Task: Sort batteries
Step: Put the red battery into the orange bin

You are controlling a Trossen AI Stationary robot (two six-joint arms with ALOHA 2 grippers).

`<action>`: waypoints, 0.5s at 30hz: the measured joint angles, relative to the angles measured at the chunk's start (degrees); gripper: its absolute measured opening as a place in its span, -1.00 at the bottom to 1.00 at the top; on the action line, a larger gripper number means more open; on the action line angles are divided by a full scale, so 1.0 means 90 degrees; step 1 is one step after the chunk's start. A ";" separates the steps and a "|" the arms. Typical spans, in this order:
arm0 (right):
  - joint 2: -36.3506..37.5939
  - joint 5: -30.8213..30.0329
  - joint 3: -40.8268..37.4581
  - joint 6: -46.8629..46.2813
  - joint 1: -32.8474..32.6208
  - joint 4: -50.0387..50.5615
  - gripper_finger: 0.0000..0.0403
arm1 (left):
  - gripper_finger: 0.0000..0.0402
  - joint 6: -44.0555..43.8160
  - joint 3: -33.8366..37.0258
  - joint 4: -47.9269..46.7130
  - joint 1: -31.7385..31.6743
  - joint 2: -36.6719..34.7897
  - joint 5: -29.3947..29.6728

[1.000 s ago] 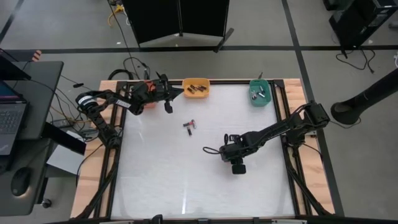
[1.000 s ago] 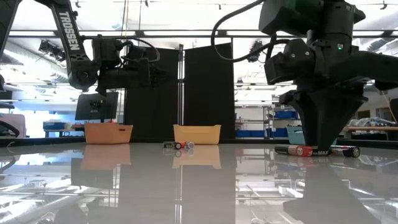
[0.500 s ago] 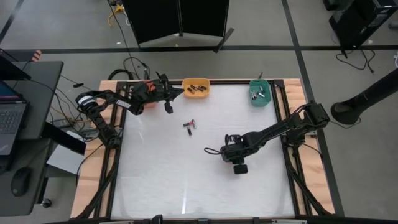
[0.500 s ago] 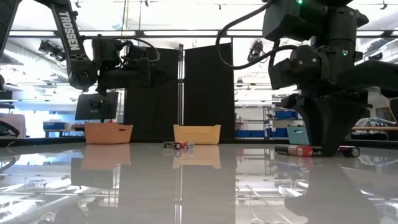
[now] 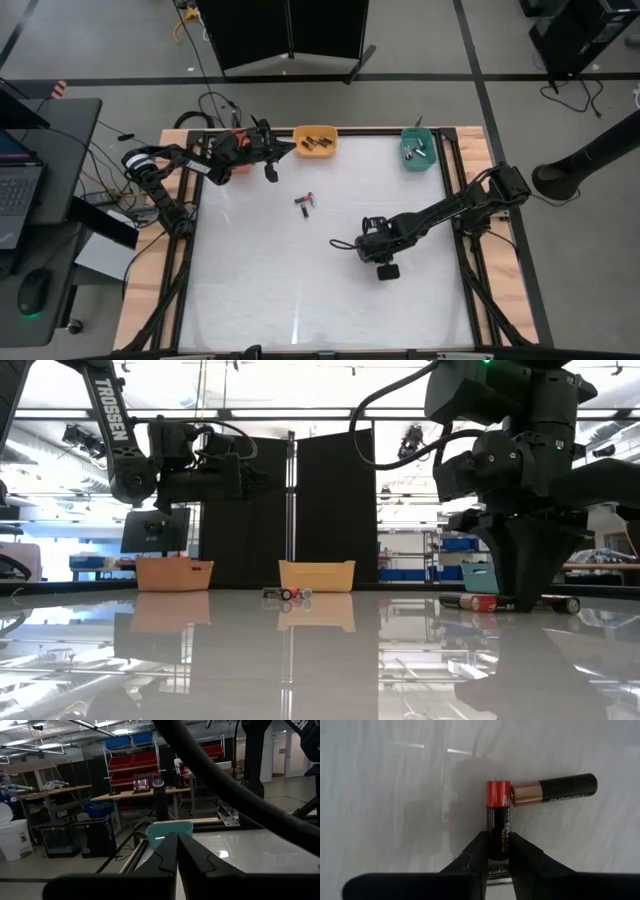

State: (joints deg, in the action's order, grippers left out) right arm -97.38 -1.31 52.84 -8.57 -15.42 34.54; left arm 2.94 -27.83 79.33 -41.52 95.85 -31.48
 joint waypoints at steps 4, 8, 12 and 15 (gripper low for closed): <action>0.0000 -0.0052 0.0002 0.0094 0.0000 -0.0013 -0.68 | -0.91 -0.0002 0.0000 0.0000 0.0000 0.0002 0.0000; -0.0006 -0.0087 0.0094 0.0183 -0.0045 0.0025 -0.66 | -0.91 0.0000 0.0000 0.0000 0.0000 0.0002 0.0000; -0.0007 -0.0022 0.0243 0.0285 -0.0131 0.0057 -0.69 | -0.91 -0.0001 0.0000 0.0000 0.0000 0.0002 -0.0006; -0.0007 0.0052 0.0384 0.0285 -0.0186 0.0176 -0.68 | -0.91 -0.0002 0.0000 0.0000 0.0000 0.0002 -0.0017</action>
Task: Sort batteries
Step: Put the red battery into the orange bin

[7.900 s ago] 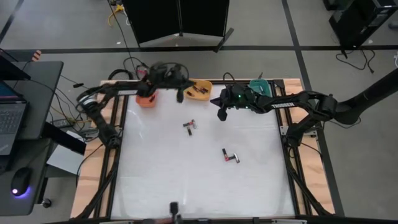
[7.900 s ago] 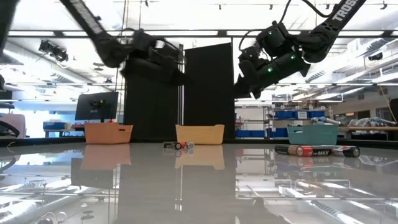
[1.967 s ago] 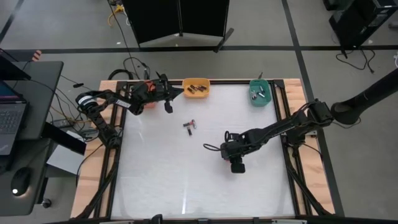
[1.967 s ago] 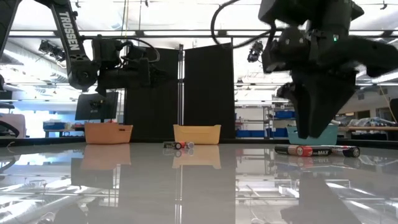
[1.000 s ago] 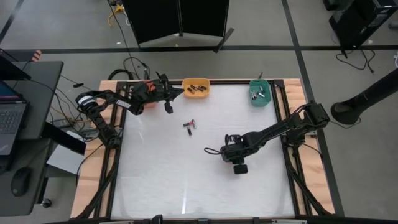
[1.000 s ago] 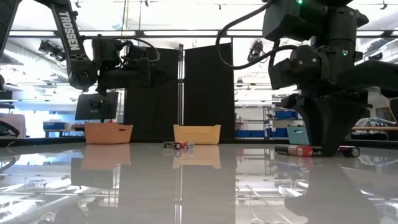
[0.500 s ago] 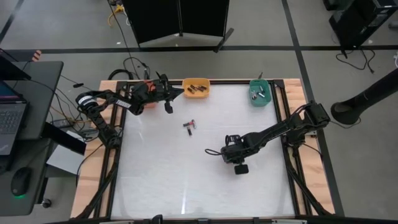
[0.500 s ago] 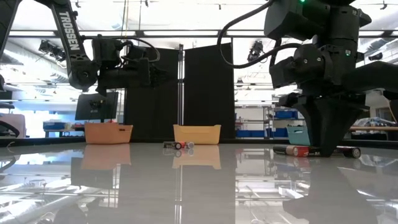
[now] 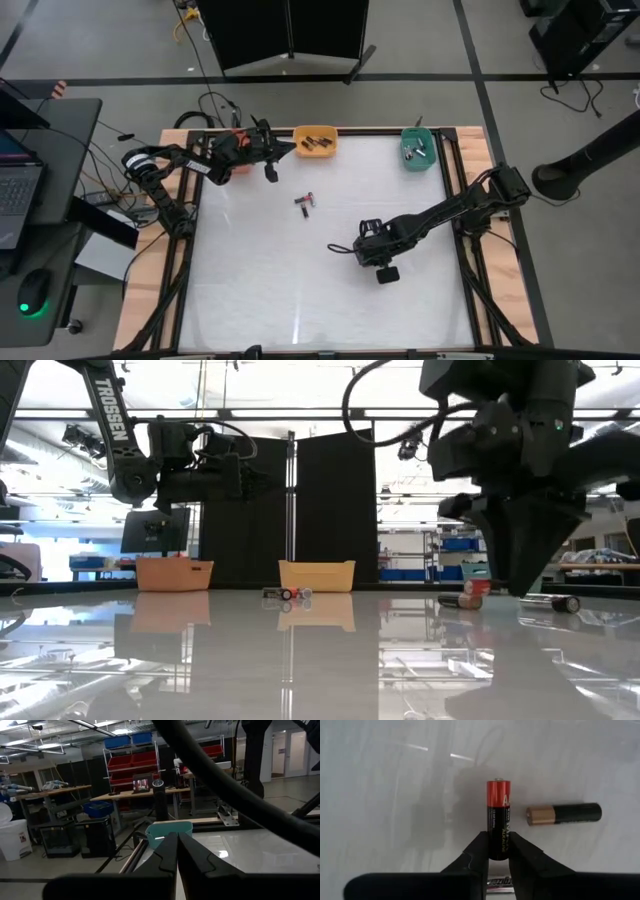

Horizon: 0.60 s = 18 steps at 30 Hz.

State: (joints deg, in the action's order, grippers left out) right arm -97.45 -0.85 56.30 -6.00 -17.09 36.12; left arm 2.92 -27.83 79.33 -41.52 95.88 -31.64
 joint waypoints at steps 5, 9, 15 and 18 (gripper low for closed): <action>0.0001 -0.0073 0.0392 -0.0018 0.0009 0.0142 -0.68 | -0.91 -0.0012 0.0000 0.0000 0.0000 0.0000 -0.0017; 0.0031 -0.0599 0.0698 0.0265 0.0227 0.0112 -0.71 | -0.91 -0.0016 0.0000 0.0032 0.0000 0.0000 -0.0043; 0.0068 -0.0881 0.0703 0.1034 0.1008 -0.0931 -0.71 | -0.91 -0.0057 0.0000 0.0152 0.0002 0.0000 -0.0378; 0.0070 -0.0874 0.0467 0.1534 0.1463 -0.2102 -0.71 | -0.91 -0.0203 0.0000 0.0223 0.0005 0.0002 -0.0432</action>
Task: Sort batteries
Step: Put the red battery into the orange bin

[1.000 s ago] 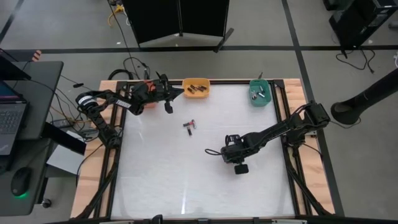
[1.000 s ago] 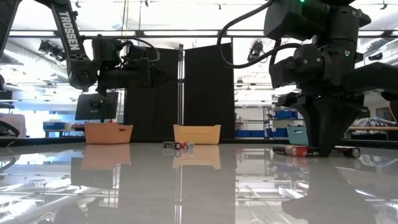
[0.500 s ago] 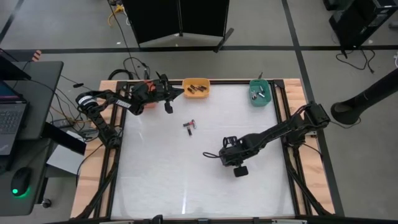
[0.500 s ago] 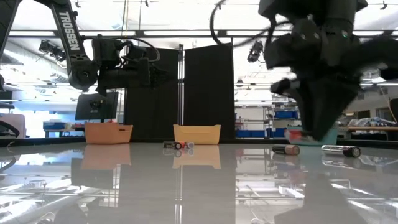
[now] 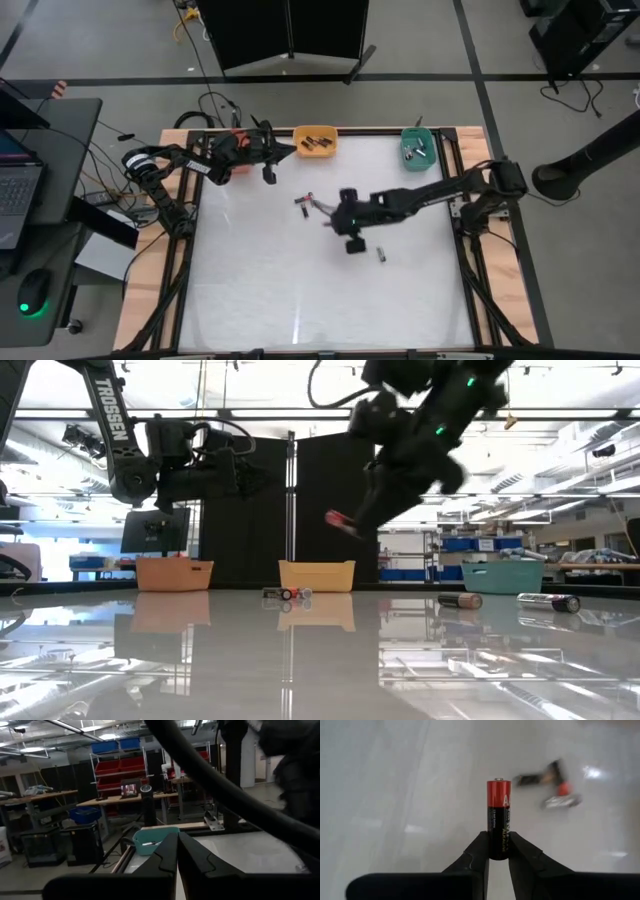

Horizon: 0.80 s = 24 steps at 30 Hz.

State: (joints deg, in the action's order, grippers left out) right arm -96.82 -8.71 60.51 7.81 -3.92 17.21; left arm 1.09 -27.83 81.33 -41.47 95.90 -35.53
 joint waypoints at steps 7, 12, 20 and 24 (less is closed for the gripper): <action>-0.0002 0.0478 -0.1041 0.0491 0.0943 -0.3385 -0.71 | -0.91 -0.0191 0.0000 0.0035 0.0000 0.0000 -0.0230; -0.0002 0.0961 -0.1839 0.0274 0.1502 -0.6024 -0.71 | -0.91 -0.0541 0.0000 0.0019 0.0024 0.0000 -0.0487; 0.0000 0.1063 -0.2282 -0.0066 0.1747 -0.7498 -0.71 | -0.86 -0.0860 -0.0002 -0.0020 0.0527 0.0000 -0.0479; 0.0002 0.0979 -0.2292 -0.0065 0.1744 -0.7621 -0.71 | -0.73 -0.0860 -0.0011 -0.0031 0.0928 0.0000 -0.0450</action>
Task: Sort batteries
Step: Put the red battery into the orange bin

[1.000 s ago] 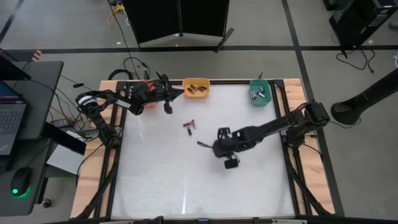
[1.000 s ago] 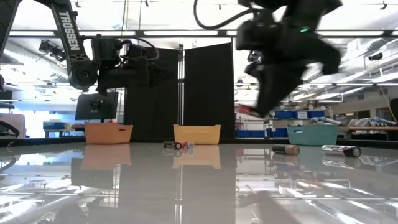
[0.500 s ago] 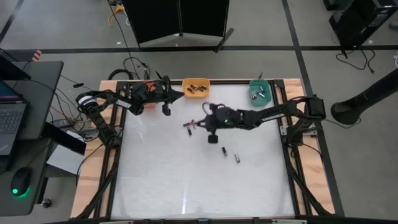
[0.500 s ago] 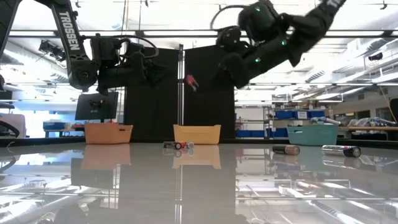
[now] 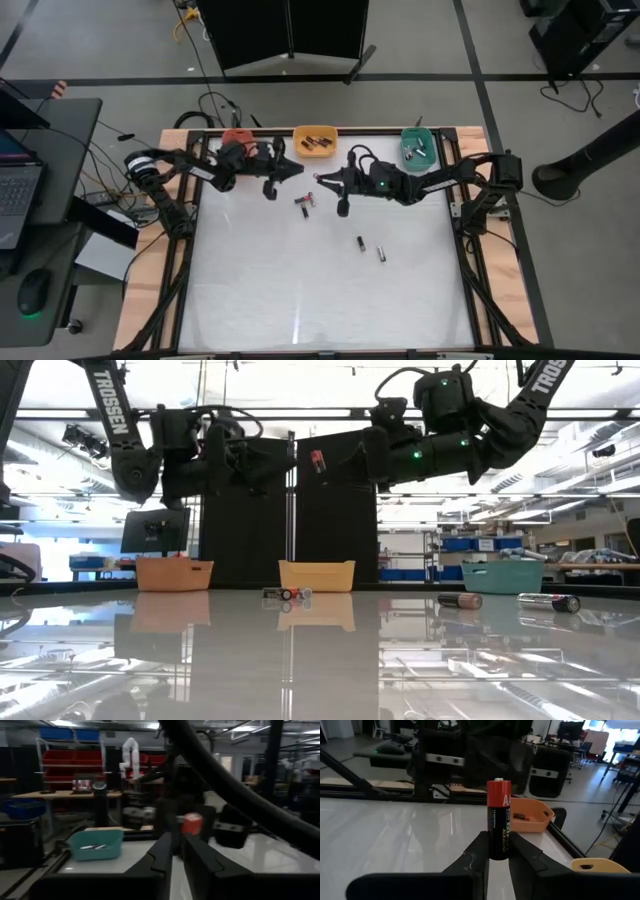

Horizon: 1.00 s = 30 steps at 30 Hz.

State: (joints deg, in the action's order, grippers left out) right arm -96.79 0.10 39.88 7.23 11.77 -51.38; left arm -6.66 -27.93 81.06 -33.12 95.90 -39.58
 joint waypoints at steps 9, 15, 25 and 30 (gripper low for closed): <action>0.0000 -0.0068 -0.0005 0.0033 0.0000 -0.0270 -0.71 | -0.33 -0.0005 -0.0003 -0.0005 0.0579 0.0000 0.0677; 0.0000 -0.0066 -0.0005 0.0041 0.0000 -0.0337 -0.71 | -0.19 -0.0147 -0.0395 -0.0851 0.0862 0.0000 0.0895; 0.0000 -0.0063 -0.0005 0.0050 -0.0032 -0.0340 -0.71 | -0.13 -0.0121 -0.0904 -0.1242 0.1036 0.0000 0.0912; 0.0000 -0.0056 -0.0005 0.0056 -0.0032 -0.0344 -0.71 | -0.16 -0.0083 -0.0904 -0.1234 0.1113 0.0000 0.0948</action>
State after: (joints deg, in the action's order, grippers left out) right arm -96.79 -0.40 39.83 7.73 11.49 -54.48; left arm -7.40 -36.07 69.95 -23.10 95.90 -31.05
